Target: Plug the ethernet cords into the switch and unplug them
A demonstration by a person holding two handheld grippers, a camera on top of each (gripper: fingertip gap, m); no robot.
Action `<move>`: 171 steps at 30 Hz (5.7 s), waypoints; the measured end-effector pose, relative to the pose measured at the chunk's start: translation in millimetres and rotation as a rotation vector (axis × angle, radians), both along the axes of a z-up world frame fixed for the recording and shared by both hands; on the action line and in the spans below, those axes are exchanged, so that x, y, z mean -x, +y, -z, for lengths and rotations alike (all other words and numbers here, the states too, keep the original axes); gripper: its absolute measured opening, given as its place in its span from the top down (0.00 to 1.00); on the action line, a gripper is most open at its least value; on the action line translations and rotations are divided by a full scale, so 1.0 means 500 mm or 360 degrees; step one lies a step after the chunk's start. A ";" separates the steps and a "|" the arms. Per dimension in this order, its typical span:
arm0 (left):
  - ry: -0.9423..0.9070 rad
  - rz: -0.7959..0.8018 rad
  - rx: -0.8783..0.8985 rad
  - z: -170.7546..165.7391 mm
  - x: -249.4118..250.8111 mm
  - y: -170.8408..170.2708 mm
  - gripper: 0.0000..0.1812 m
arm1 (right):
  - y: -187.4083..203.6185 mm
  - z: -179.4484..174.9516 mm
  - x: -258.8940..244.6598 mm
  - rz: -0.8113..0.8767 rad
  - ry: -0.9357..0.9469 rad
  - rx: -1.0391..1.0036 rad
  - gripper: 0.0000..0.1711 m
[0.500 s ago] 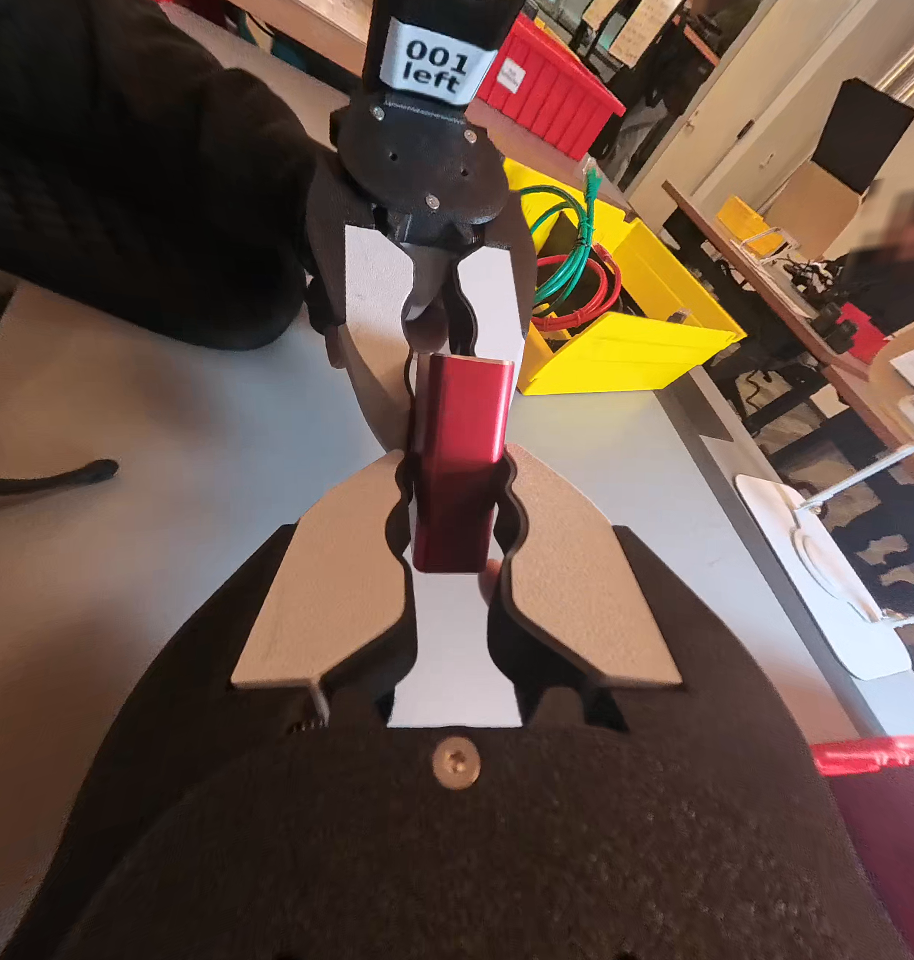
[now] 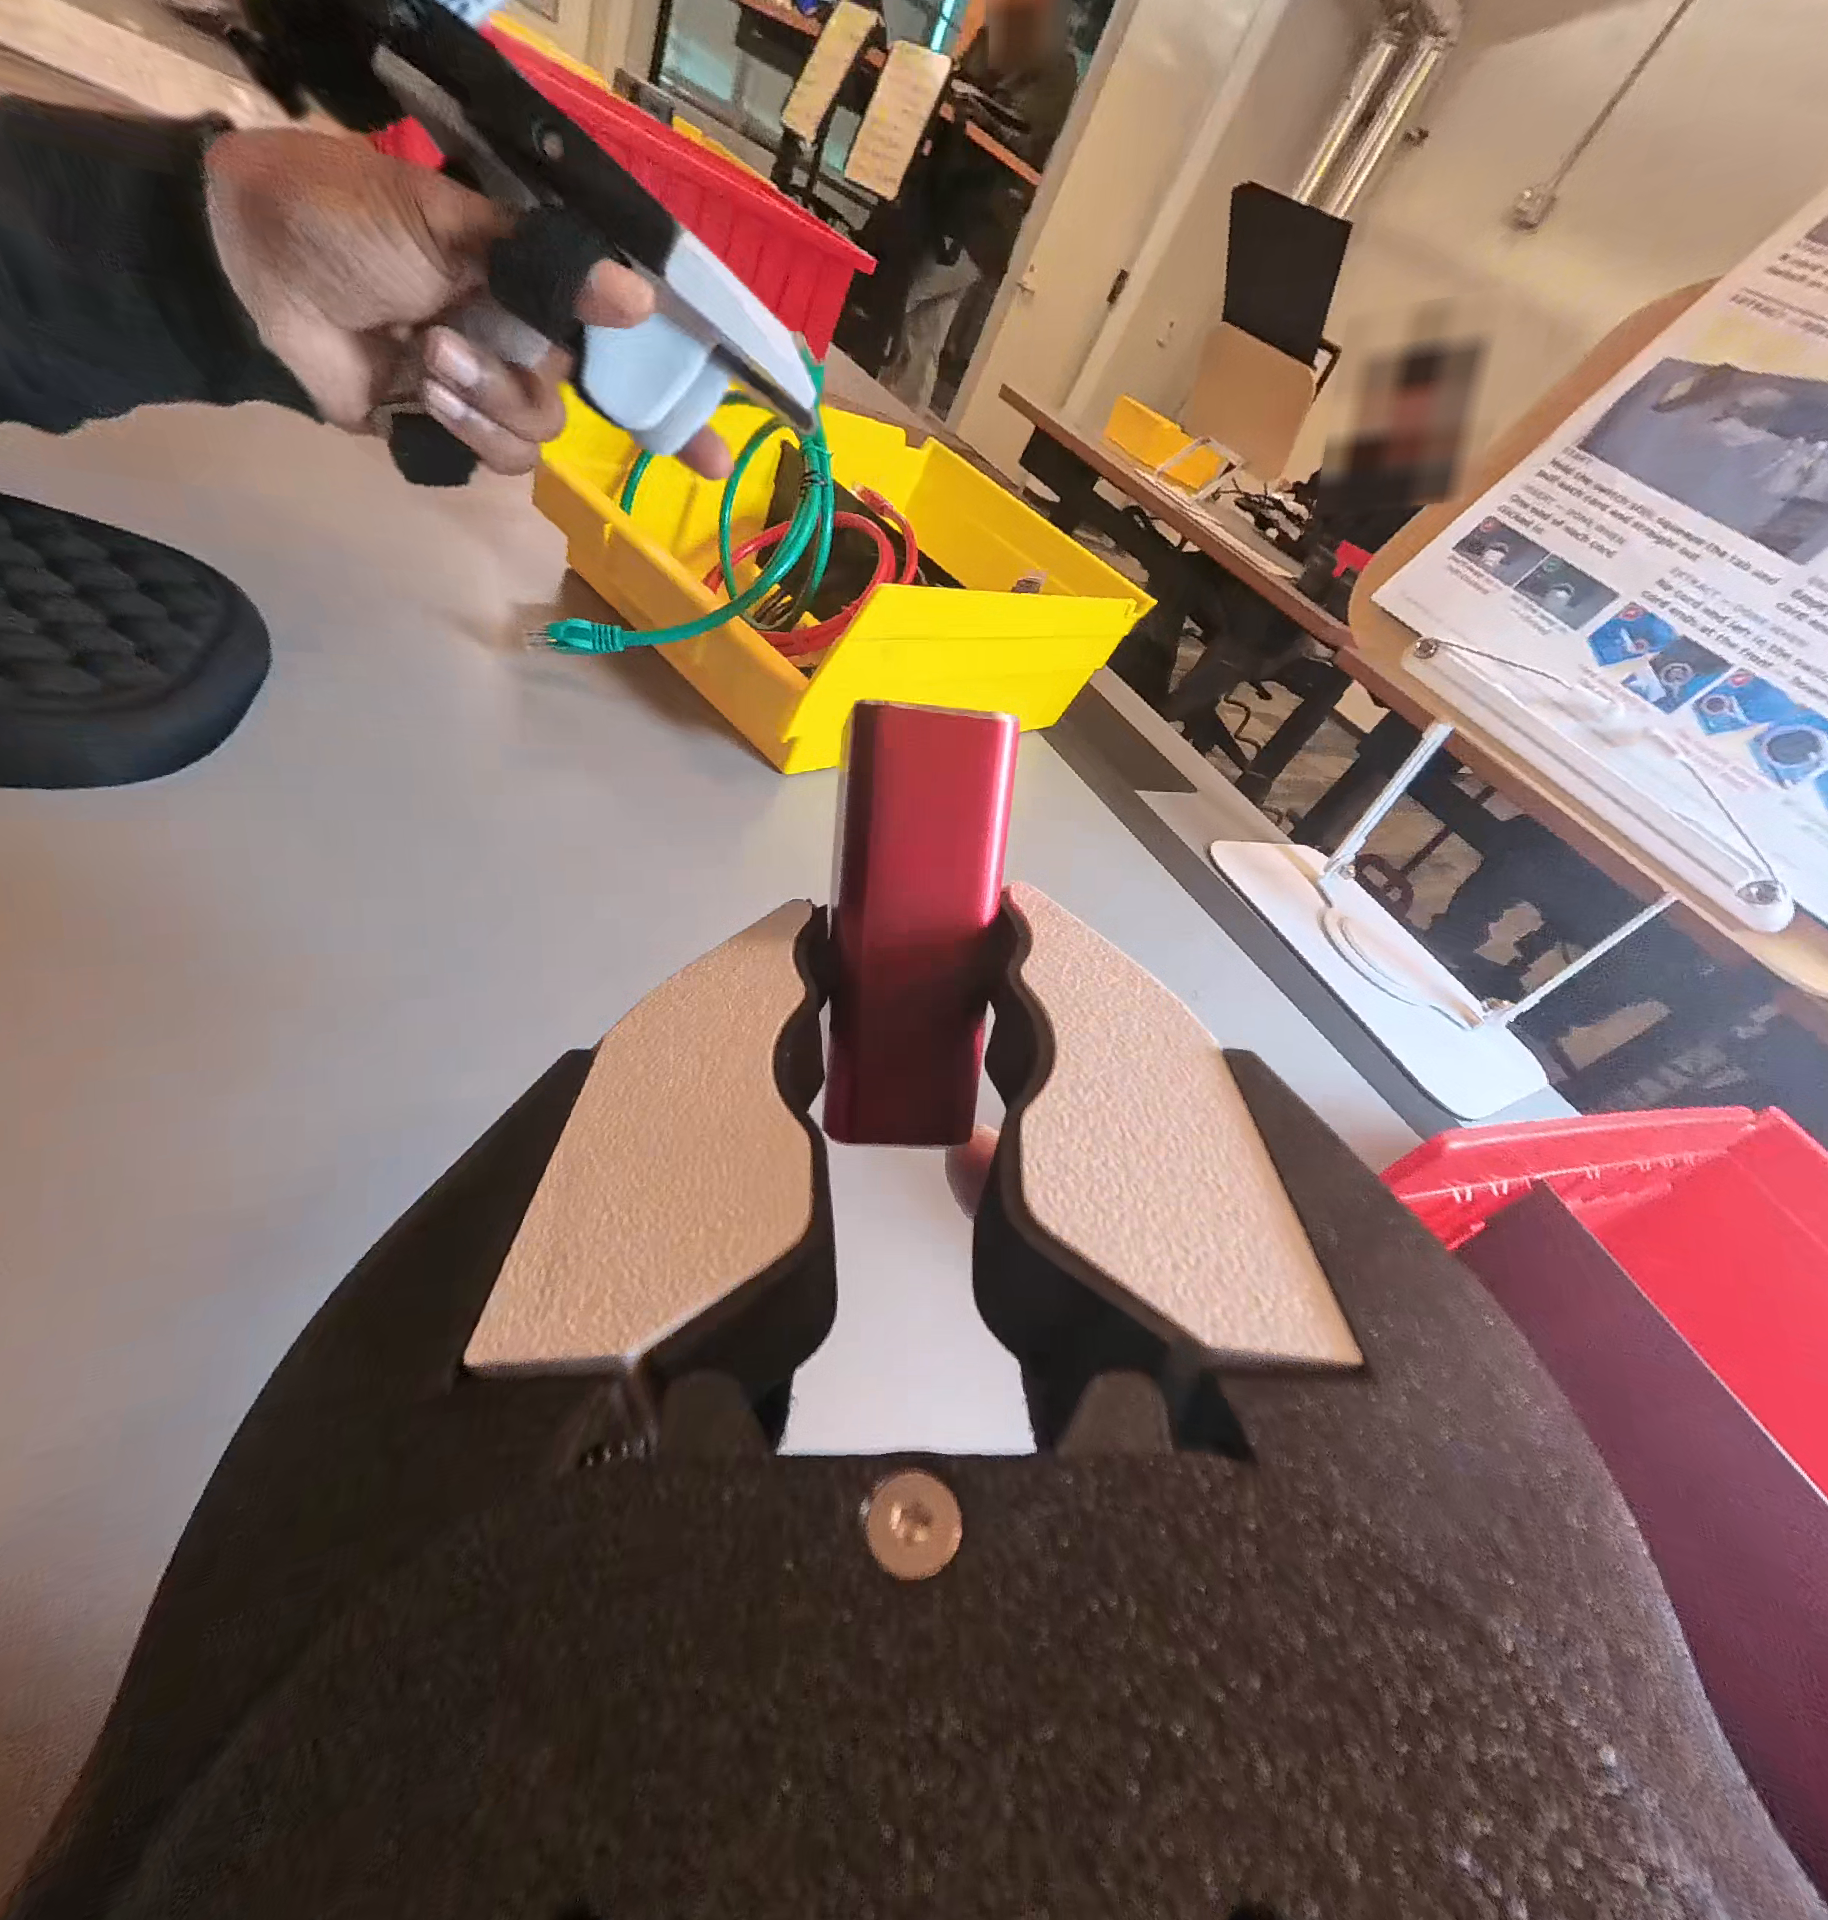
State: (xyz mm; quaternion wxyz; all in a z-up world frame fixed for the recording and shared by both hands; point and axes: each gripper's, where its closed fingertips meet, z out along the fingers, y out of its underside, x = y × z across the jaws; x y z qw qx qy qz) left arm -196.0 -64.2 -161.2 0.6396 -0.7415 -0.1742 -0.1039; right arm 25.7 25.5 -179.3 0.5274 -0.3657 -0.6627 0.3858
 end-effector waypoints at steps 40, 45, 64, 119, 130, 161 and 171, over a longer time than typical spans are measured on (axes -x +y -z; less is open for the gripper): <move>0.0904 0.1583 0.1256 0.217 -0.414 -0.011 0.87 | 0.069 -0.041 -0.035 0.0274 0.0186 -0.0137 0.85; 0.0843 0.1241 0.0933 0.103 -0.339 -0.018 0.82 | 0.070 -0.042 -0.037 0.0283 0.0190 -0.0135 0.85; 0.0252 0.0652 0.0478 0.083 -0.252 -0.037 0.94 | 0.068 -0.041 -0.035 0.0285 0.0187 -0.0136 0.85; -0.0194 0.2080 0.0563 0.099 -0.429 0.039 0.94 | -0.093 0.049 -0.046 -0.0359 0.0044 -0.1243 0.85; -0.0243 0.2183 0.0334 0.079 -0.468 0.013 0.94 | -0.129 0.023 -0.073 -0.0583 0.0052 -0.1063 0.85; 0.0415 -0.0093 0.0851 0.084 0.143 0.015 0.83 | -0.047 0.002 -0.002 -0.0107 0.0159 -0.0901 0.85; 0.0166 0.0082 0.1156 0.193 0.165 0.061 0.90 | -0.033 -0.005 -0.017 -0.0037 0.0170 -0.0893 0.85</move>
